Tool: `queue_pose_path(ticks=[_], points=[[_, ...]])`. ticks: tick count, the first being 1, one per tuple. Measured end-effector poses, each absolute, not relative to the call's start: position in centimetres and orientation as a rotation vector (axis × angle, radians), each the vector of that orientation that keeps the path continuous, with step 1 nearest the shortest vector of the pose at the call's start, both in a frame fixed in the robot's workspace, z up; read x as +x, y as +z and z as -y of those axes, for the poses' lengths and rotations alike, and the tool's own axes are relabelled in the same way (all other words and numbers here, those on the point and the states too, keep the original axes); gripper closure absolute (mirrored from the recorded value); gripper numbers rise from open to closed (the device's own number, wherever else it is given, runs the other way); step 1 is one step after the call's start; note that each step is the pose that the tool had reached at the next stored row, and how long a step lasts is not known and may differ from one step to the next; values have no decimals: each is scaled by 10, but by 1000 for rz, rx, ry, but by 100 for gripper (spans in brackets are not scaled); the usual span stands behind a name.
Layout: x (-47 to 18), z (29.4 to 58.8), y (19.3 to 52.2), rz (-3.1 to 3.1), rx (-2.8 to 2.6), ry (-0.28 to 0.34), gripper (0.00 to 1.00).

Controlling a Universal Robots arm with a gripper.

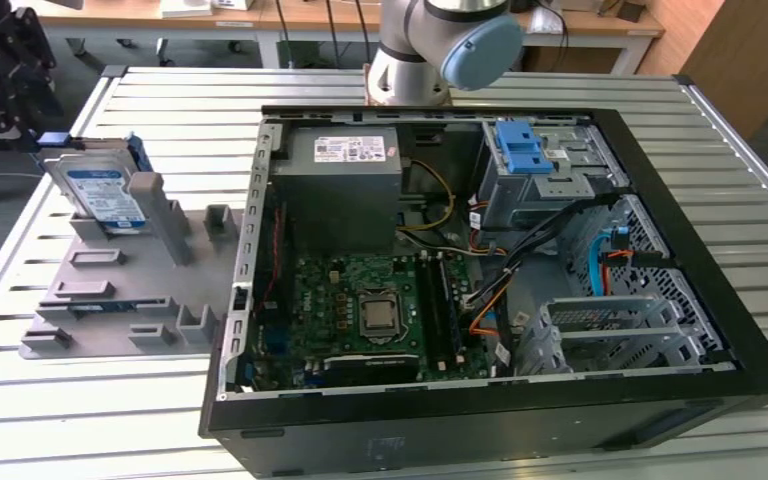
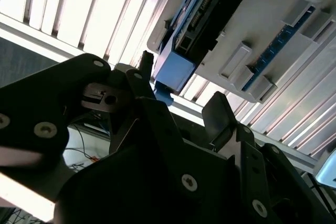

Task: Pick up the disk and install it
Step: 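Pick up the disk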

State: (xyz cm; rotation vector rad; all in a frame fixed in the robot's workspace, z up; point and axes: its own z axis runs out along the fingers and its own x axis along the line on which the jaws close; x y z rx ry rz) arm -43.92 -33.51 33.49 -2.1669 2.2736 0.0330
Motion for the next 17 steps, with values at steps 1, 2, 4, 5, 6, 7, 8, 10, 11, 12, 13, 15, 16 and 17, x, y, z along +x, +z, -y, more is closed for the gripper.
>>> queue_pose_path(ticks=[1,2,4,5,6,7,8,10,11,12,13,15,16,17], points=[[-439,335,333,-2273,-2166,35,35],[-439,335,332,-2273,-2166,35,35],[-439,335,328,-2273,-2166,36,35],[-439,335,326,-2273,-2166,36,35],[-439,335,324,-2273,-2166,36,35],[-439,335,322,-2273,-2166,36,35],[-439,335,321,-2272,-2166,36,35],[-439,335,321,-2273,-2166,36,37],[-439,335,321,-2273,-2166,36,44],[-439,335,321,-2273,-2166,36,44],[-439,335,321,-2273,-2166,36,44],[-439,335,320,-2272,-2166,36,44],[-439,335,319,-2272,-2166,37,45],[-439,335,318,-2273,-2166,38,45]])
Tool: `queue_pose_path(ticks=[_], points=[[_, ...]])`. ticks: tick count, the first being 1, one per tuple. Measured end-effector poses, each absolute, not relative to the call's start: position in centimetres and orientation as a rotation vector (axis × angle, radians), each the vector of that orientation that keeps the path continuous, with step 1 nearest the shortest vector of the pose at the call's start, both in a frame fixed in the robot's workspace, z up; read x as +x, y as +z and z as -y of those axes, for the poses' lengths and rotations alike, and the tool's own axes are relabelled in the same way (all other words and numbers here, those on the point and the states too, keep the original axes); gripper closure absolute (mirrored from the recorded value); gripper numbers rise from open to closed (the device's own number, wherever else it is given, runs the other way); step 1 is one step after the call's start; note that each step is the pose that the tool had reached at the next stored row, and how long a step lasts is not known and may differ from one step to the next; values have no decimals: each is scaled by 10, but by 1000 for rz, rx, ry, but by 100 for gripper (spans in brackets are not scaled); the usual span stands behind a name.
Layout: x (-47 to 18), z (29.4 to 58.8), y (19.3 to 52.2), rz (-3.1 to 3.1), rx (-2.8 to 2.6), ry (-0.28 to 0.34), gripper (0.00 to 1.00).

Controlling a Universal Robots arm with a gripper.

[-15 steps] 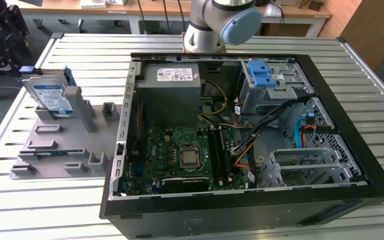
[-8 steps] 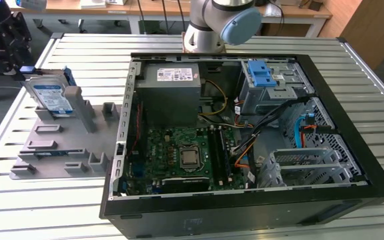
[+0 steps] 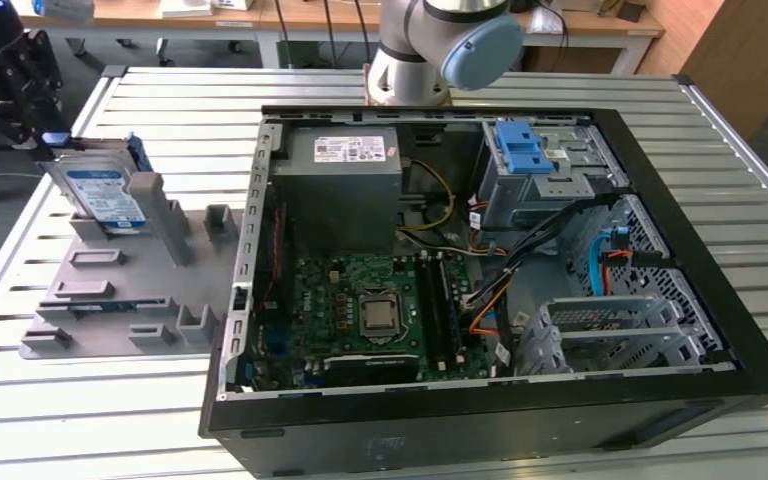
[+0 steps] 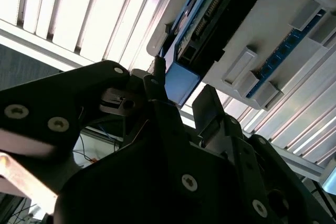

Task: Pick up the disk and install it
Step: 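Pick up the disk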

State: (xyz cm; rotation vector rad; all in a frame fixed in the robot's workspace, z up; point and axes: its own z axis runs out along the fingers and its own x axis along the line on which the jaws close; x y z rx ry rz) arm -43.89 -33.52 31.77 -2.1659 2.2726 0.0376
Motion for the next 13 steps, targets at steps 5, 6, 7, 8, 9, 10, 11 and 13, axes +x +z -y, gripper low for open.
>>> queue_pose_path(ticks=[5,6,7,8,9,10,11,13], points=[[-438,335,310,-2278,-2171,49,52],[-438,335,309,-2278,-2171,51,52],[-438,335,308,-2277,-2170,54,52],[-438,335,308,-2273,-2167,62,52],[-438,335,307,-2268,-2162,73,52],[-438,335,306,-2266,-2160,77,52],[-438,335,306,-2266,-2160,77,52],[-438,335,305,-2271,-2164,67,52]])
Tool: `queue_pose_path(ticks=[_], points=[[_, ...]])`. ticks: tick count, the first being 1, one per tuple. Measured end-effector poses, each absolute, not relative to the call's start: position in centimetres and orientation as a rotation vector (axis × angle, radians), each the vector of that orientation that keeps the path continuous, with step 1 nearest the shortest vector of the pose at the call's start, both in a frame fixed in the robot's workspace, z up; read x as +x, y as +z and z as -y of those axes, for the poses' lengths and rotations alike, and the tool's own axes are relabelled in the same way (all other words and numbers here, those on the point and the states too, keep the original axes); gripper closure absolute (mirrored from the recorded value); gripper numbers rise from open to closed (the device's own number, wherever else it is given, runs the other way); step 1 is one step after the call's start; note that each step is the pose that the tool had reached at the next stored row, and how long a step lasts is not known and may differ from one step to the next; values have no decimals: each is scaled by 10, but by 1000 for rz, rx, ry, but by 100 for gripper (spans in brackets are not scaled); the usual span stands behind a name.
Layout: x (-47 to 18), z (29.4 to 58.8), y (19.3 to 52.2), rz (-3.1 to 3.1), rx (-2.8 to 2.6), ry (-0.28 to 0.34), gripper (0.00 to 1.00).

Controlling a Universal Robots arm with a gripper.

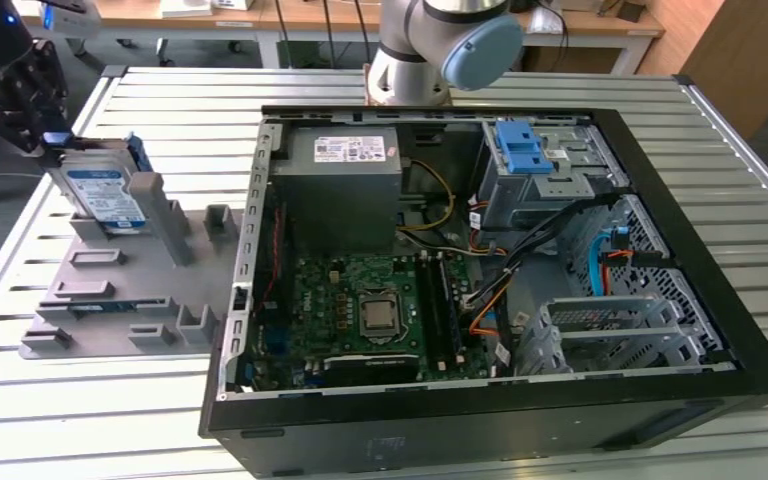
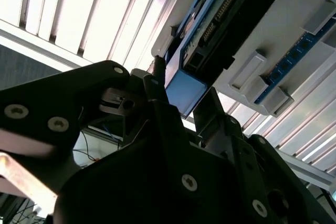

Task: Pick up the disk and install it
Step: 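Pick up the disk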

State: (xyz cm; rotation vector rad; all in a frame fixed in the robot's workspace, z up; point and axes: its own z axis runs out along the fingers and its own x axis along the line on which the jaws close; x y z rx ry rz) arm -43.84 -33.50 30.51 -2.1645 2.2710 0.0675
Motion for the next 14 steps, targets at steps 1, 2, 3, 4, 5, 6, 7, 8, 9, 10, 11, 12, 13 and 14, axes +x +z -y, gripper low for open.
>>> queue_pose_path(ticks=[1,2,3,4,5,6,7,8,9,10,11,12,13,14], points=[[-438,335,305,-2275,-2168,59,52],[-438,335,304,-2278,-2171,52,52],[-438,335,303,-2279,-2172,50,52],[-438,335,302,-2279,-2172,50,52],[-438,335,301,-2279,-2172,50,52],[-438,335,300,-2279,-2172,50,52],[-438,335,300,-2279,-2172,50,52],[-438,335,299,-2279,-2172,50,52],[-438,335,298,-2279,-2172,50,52],[-438,335,297,-2279,-2172,50,52],[-438,335,297,-2279,-2172,50,52],[-438,335,296,-2279,-2172,49,52],[-438,335,296,-2277,-2171,47,52],[-438,335,296,-2277,-2170,45,52]])
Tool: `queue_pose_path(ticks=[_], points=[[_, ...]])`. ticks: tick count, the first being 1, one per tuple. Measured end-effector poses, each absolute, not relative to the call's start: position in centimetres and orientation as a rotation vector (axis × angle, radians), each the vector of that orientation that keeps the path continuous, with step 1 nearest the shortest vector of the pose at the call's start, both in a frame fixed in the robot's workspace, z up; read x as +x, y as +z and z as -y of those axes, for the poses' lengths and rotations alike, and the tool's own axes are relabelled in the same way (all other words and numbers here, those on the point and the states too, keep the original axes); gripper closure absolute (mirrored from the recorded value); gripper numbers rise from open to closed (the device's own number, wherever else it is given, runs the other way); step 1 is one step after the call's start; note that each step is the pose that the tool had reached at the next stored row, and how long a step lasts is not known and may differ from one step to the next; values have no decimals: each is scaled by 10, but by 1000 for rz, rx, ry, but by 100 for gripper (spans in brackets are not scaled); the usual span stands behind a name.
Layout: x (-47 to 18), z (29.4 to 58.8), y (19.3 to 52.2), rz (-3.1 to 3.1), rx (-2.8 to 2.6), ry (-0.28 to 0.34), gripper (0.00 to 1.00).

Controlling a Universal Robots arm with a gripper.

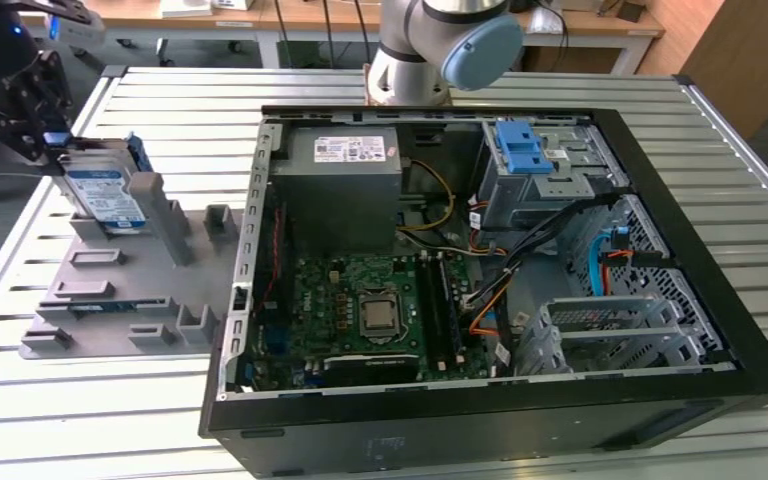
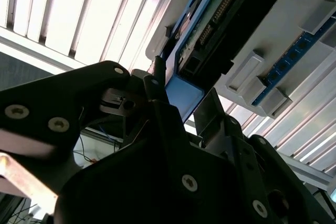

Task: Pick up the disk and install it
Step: 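Pick up the disk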

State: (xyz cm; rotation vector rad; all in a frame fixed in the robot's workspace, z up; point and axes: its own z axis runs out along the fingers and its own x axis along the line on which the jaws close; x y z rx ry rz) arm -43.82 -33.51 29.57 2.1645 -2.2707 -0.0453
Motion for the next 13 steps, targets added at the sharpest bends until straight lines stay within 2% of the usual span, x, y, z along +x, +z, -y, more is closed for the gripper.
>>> queue_pose_path(ticks=[13], points=[[-438,335,290,2272,2166,-42,52]])
